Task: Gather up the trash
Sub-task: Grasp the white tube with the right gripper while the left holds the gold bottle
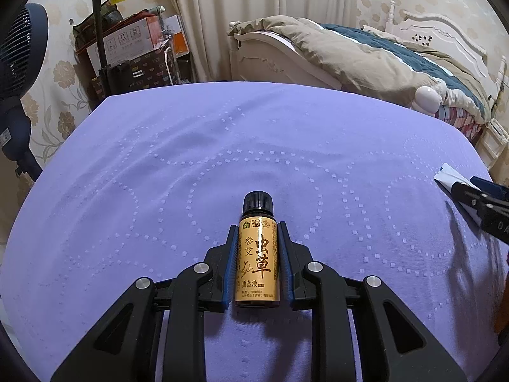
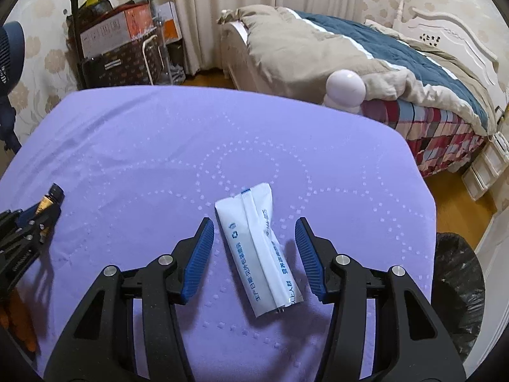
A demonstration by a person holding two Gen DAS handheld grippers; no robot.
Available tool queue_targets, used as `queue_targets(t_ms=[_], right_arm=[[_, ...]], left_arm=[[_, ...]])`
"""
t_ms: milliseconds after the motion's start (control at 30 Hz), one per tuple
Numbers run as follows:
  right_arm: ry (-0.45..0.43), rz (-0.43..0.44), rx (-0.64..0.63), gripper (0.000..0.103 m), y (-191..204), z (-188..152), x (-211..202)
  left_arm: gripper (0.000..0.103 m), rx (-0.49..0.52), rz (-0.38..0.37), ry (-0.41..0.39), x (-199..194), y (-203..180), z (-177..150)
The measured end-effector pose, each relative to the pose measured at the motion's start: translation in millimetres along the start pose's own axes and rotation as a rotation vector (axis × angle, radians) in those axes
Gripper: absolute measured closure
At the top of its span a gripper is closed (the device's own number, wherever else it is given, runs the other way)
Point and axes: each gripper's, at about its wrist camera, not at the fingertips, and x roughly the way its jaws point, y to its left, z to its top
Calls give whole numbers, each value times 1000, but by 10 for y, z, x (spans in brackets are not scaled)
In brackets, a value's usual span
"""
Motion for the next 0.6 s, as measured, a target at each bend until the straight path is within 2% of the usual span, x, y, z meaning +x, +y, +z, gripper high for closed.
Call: queue_targets(t_ms=[100, 133, 333, 600], right_arm=[[15, 2, 0, 65, -9, -53, 22], [17, 3, 1, 66, -15, -73, 24], [2, -5, 3, 70, -22, -174, -53], [-19, 2, 50, 71, -119, -398, -268]], left_arm=[[78, 2, -2, 0, 4, -1, 6], [78, 2, -1, 0, 3, 1, 3], [78, 9, 1, -8, -23, -29, -5], [78, 35, -33, -10, -96, -229, -85]])
